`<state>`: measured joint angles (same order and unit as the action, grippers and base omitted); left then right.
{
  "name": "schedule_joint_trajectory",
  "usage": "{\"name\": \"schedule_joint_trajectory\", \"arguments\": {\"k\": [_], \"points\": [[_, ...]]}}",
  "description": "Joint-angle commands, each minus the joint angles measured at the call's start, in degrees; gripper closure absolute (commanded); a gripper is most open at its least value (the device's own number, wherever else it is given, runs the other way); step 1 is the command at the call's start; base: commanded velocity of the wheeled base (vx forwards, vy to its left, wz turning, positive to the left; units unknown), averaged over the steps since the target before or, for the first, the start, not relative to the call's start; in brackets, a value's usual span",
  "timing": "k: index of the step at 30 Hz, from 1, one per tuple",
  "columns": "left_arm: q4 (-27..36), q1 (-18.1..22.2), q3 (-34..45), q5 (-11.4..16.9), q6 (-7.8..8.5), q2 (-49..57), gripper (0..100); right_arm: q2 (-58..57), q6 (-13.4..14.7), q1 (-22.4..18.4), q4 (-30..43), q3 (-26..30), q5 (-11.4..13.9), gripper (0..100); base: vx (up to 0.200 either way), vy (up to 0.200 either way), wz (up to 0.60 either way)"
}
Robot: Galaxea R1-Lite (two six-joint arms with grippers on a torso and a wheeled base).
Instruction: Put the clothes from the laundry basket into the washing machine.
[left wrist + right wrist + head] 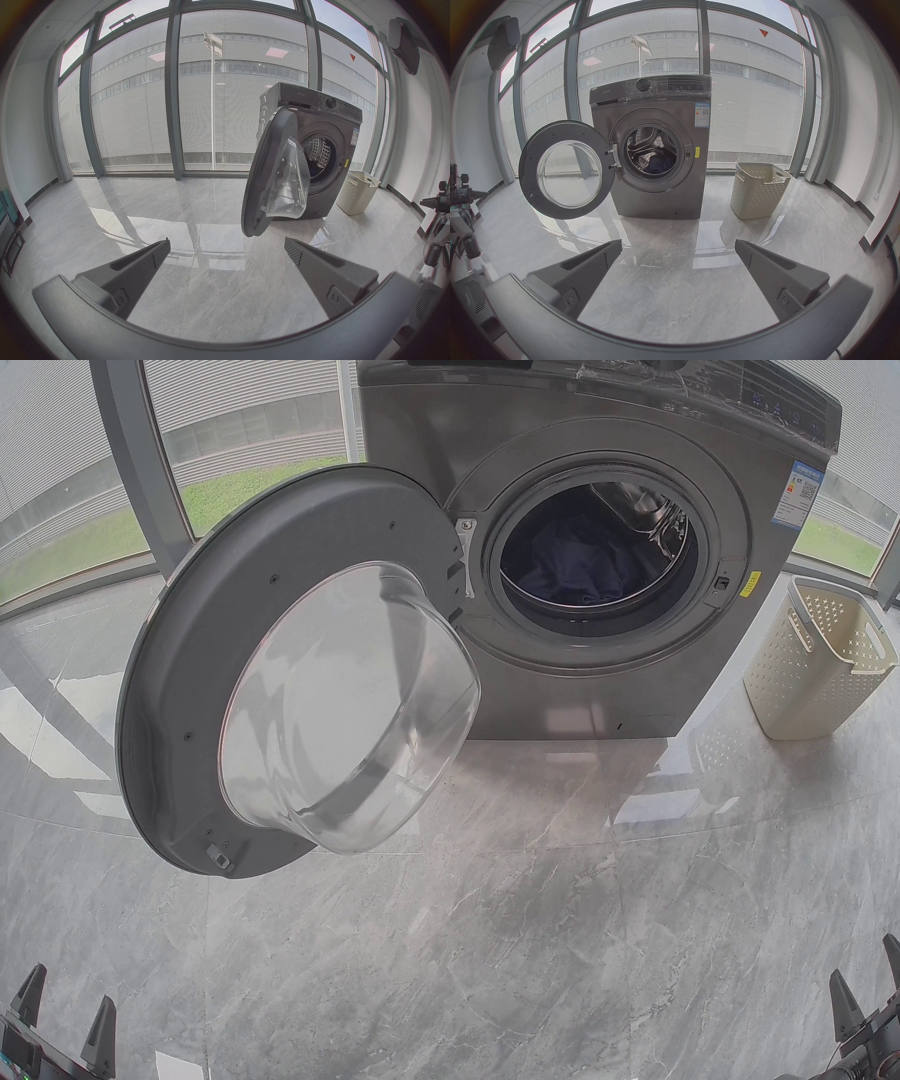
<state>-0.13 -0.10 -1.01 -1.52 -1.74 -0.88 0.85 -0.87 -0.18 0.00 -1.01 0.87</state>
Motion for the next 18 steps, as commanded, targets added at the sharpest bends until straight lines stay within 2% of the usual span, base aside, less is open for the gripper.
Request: {"name": "schedule_joint_trajectory", "arguments": {"k": [1, 12, 16, 18], "points": [[-0.04, 0.01, 1.01, -0.15, -0.1, 0.61, 0, -0.68, -0.01, 0.01, 0.0, 0.92, 0.01, 0, 0.0, 0.0, 0.0], [-0.04, 0.01, 1.01, -0.32, 0.16, 0.7, 0, -0.59, -0.01, -0.08, 0.0, 0.92, 0.01, 0, 0.0, 0.0, 0.0], [-0.13, 0.27, 1.01, -0.15, 1.3, 0.79, 0, -0.68, -0.01, 0.01, 0.0, 0.92, 0.01, 0, 0.0, 0.0, 0.0], [-1.62, 0.27, -0.92, 0.29, -0.45, 0.61, 0, -0.59, -0.01, -0.08, 0.0, 0.92, 0.01, 0, 0.0, 0.0, 0.0]]}}
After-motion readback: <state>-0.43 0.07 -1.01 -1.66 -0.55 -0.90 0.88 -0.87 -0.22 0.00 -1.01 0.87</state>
